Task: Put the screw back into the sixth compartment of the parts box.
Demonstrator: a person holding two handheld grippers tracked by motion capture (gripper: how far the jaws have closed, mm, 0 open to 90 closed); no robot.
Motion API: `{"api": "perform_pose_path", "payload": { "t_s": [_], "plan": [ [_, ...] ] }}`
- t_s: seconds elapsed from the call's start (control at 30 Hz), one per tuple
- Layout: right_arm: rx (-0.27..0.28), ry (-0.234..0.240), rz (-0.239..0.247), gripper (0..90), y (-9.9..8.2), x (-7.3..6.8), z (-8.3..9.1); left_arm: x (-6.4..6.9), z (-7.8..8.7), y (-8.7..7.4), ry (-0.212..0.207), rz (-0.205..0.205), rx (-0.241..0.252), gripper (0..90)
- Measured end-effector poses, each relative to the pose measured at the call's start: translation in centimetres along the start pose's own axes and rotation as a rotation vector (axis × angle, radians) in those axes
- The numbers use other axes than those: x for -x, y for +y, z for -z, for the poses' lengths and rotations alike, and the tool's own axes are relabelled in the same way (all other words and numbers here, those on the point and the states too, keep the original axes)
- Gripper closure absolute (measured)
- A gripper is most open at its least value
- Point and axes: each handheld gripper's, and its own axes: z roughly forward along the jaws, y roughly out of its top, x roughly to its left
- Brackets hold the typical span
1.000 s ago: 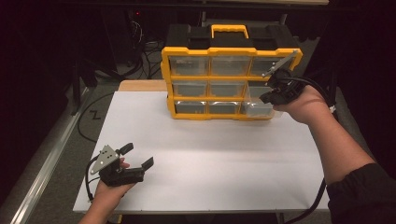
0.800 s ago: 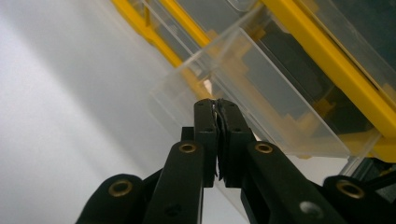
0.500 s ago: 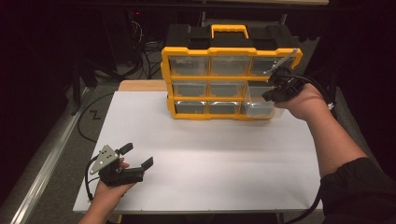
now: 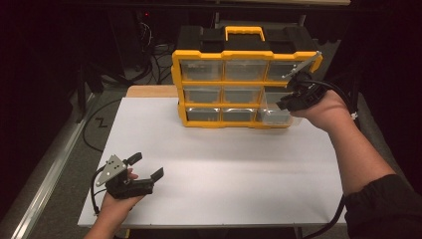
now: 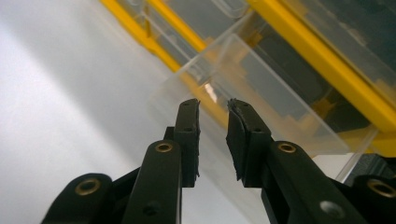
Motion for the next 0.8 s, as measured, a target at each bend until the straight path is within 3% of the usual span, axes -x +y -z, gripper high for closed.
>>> {"api": "perform_pose_path", "payload": {
  "t_s": [0.37, 0.57, 0.8],
  "plan": [
    [0.015, 0.039, 0.045, 77.1, -2.0, -2.9, 1.5, 0.2, 0.0, 0.0, 0.001, -0.011, -0.002, 4.5],
    [-0.005, 0.064, 0.065, 75.2, -4.0, -4.4, 0.4, 0.3, -0.1, 0.0, -0.002, -0.017, -0.006, 4.5],
    [-0.044, 0.094, 0.056, 67.7, -6.5, -6.3, -2.3, 0.3, -0.2, 0.0, -0.004, -0.017, -0.009, 4.5]
  ]
}}
